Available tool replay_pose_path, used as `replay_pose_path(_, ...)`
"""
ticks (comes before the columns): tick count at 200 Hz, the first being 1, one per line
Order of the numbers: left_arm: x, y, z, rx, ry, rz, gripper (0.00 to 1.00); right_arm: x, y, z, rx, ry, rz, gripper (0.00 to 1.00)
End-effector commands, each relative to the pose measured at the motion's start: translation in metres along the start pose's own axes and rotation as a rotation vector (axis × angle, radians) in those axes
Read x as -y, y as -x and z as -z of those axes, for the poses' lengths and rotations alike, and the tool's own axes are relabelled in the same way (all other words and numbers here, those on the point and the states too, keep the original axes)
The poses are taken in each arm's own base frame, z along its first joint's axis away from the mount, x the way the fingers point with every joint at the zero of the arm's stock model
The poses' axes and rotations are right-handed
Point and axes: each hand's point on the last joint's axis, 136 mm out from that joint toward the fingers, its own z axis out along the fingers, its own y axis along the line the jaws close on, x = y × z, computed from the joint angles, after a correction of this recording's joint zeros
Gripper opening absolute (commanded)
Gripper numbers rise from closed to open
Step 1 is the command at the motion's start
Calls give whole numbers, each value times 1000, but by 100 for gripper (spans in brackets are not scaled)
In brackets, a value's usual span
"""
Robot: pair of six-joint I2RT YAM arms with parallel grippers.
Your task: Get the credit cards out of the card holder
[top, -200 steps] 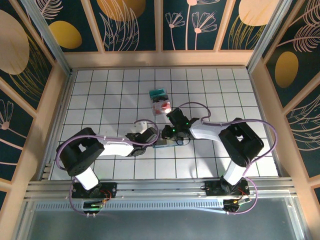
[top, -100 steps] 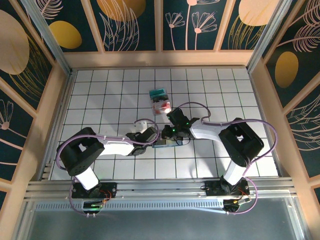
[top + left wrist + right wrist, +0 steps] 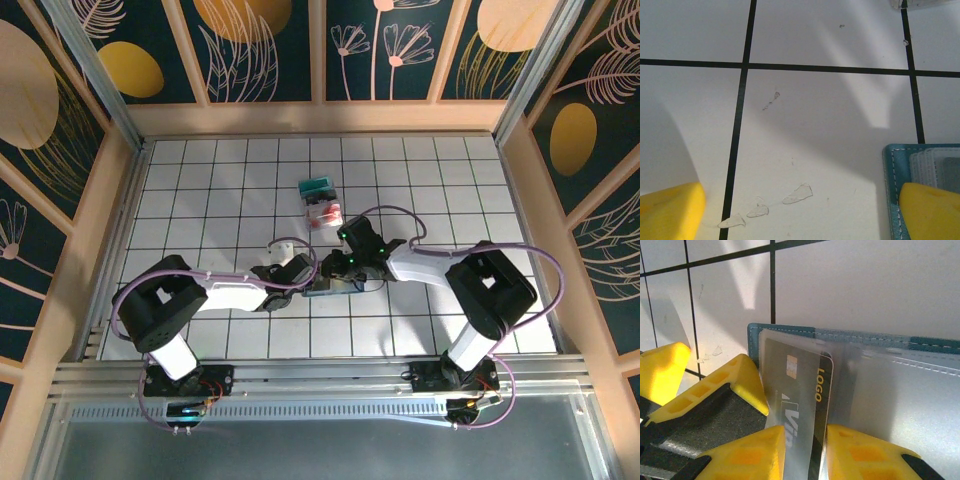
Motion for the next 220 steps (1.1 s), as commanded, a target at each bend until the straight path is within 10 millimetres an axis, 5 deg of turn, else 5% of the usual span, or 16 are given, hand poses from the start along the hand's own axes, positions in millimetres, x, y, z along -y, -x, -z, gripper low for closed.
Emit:
replay_pose_path(1,-11,-22,0,-83,21,-49,99,-25,6,9,29,115,25,28)
replay_pose_path(102,-6,-26,2,-107,-11,-50,99,-33,13,4,61,239,16,22)
replay_pose_path(133,-7,-26,3,-106,-4,-40,99,-32,16,11,78,240,20,14)
replay_pose_path(220,-14,-25,3,-103,29,-40,99,-26,16,28,107,267,6,11)
